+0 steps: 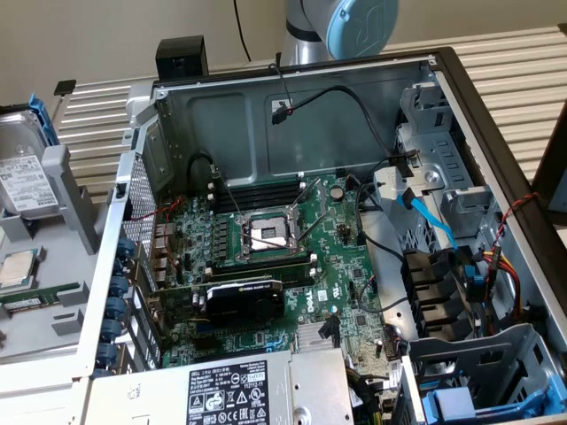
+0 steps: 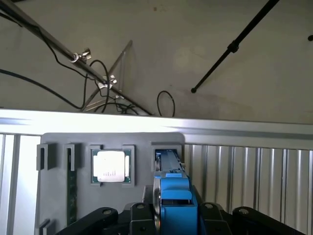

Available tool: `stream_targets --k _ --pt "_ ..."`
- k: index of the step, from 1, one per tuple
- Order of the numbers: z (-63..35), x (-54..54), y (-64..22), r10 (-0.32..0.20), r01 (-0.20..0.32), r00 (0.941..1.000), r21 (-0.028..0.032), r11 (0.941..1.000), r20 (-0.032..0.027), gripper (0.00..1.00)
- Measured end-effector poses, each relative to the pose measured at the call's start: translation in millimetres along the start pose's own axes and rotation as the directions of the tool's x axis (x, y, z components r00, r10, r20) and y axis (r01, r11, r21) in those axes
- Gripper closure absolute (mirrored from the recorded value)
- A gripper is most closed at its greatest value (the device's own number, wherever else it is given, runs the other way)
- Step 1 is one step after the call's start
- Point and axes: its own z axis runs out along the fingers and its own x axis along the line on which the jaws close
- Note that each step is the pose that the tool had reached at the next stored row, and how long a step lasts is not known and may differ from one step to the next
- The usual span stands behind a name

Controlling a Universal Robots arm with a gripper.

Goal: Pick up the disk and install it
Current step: 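Pick up the disk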

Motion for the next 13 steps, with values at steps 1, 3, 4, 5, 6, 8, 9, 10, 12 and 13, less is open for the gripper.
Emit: stream_targets --k 1,3,4,5,6,8,9,10,12,13 --pt "-1.4 0.0 0.1 0.0 0.0 1.0 0.0005 1.0 0.0 0.63" --pt "-4.1 -0.1 0.3 0.0 0.0 1.0 0.0017 1.0 0.0 0.63" --pt "-5.6 -0.2 0.4 0.0 0.0 1.0 0.0024 1.0 -0.0001 0.63" --pt "-7.3 -0.2 0.5 0.0 0.0 1.0 0.0032 1.0 -0.0001 0.63" --pt "-9.2 -0.2 0.6 0.0 0.0 1.0 0.0036 1.0 -0.0001 0.63" --pt "-13.4 -0.2 0.8 0.0 0.0 1.0 0.005 1.0 -0.0002 0.63" --pt "-15.6 -0.2 0.9 0.0 0.0 1.0 0.0055 1.0 -0.0002 0.63" --pt "-18.0 -0.2 1.0 0.0 0.0 1.0 0.006 1.0 -0.0003 0.63" --pt "-23.9 -0.2 1.3 0.0 0.0 1.0 0.0073 1.0 -0.0004 0.63" --pt "-27.3 -0.2 1.5 0.0 0.0 1.0 0.0082 1.0 -0.0003 0.63"
